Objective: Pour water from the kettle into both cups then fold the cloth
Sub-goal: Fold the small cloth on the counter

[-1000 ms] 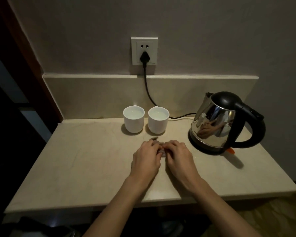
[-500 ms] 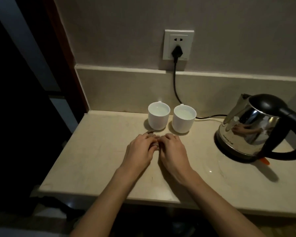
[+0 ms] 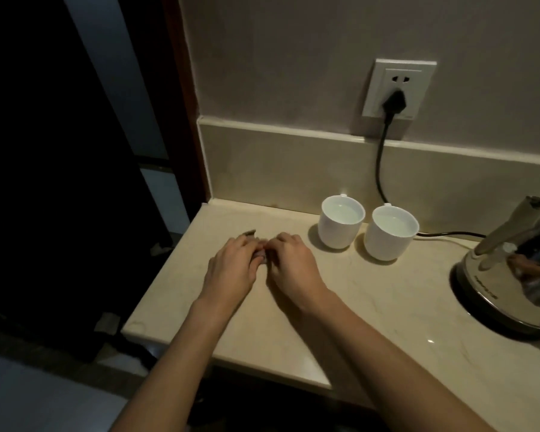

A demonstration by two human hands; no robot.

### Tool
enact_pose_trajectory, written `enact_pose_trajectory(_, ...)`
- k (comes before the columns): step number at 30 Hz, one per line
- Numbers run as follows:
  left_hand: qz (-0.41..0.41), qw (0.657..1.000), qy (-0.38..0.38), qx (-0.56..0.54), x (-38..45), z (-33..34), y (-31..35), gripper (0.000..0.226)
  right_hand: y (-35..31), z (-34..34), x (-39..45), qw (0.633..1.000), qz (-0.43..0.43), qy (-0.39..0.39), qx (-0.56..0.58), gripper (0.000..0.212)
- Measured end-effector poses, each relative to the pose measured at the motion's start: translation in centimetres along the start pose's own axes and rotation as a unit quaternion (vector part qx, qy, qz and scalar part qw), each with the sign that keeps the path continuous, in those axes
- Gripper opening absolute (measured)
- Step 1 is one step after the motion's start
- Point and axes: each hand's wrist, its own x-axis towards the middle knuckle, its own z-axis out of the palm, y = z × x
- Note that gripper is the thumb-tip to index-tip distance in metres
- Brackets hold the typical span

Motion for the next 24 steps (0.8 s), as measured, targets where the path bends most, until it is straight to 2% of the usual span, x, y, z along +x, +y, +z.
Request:
enact_pose_trajectory(3,-0.016,1.0,0.0,-0.001,0.7,-0.7,0.1,0.031,-0.5,0.1,1.1,1.0,-0.003,-0.006,-0.009,0.025)
enact_pose_trajectory(10,0.012,1.0,-0.009,-0.027,-7.6,-2.6,-0.8,0.023,-2.6,-0.3,-6.9,0.997,-0.076,-0.01,0.022,0.027)
enact_pose_trajectory(15,0.026,1.0,-0.009,-0.002,-0.8,-2.1,-3.5,0.03,-1.9,0.4,-0.1,0.996,-0.083,-0.034,0.006,0.029)
enact_pose_trajectory(20,-0.013,1.0,0.016,0.006,8.1,-0.2,-7.2,0.031,-2.1,3.8,10.0,1.0,-0.024,-0.016,-0.008,0.023)
enact_pose_trajectory(24,-0.004,0.999,0.034,0.004,11.6,0.9,-8.5,0.032,-2.0,5.4,13.4,0.999,0.005,-0.002,-0.044,0.021)
